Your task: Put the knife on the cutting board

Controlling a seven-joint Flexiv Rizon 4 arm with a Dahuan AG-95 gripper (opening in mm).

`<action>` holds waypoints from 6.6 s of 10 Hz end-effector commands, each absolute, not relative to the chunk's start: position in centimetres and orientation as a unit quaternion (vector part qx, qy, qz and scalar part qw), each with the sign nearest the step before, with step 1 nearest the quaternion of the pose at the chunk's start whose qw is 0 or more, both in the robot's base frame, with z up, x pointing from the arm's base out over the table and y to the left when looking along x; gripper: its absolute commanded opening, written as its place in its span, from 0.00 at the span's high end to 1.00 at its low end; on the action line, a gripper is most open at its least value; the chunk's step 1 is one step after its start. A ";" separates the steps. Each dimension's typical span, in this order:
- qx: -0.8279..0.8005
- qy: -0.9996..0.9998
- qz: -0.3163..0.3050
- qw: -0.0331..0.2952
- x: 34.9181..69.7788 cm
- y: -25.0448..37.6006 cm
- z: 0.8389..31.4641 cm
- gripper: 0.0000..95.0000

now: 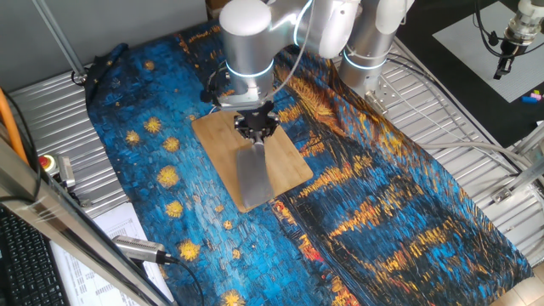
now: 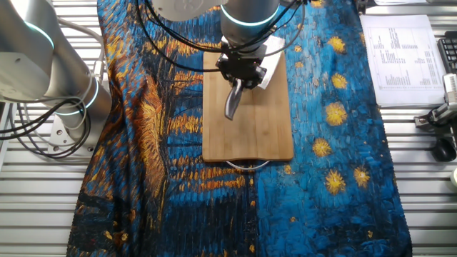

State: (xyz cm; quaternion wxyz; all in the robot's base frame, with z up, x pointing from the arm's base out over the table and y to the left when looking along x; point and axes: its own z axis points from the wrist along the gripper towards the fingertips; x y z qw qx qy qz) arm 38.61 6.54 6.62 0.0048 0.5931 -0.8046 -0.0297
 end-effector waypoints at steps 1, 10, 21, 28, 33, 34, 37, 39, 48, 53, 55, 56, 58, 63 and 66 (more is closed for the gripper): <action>0.647 -0.762 -0.027 0.020 38.7 6.6 6.6 1.00; 0.657 -0.753 -0.027 0.015 38.7 6.5 6.5 1.00; 0.723 -0.690 -0.009 0.020 39.1 5.5 6.6 1.00; 0.749 -0.662 -0.015 0.026 40.7 3.6 6.4 1.00; 0.747 -0.665 -0.010 0.028 40.9 1.9 6.0 1.00; 0.746 -0.665 -0.011 0.028 40.9 1.7 5.9 1.00; 0.742 -0.669 -0.008 0.039 40.9 1.3 5.8 1.00; 0.734 -0.678 -0.006 0.041 40.9 1.2 5.7 1.00; 0.742 -0.669 -0.018 0.029 40.9 -0.1 4.9 1.00; 0.747 -0.664 -0.016 0.029 40.9 -0.1 4.8 1.00; 0.750 -0.661 -0.015 0.030 40.9 -0.1 4.7 0.80; 0.750 -0.661 -0.015 0.030 40.9 -0.1 4.7 0.80; 0.751 -0.659 -0.014 0.029 40.9 -0.1 4.7 0.60; 0.741 -0.671 -0.017 0.028 41.1 -0.1 5.4 0.60; 0.691 -0.722 -0.013 0.032 41.9 0.2 7.8 0.80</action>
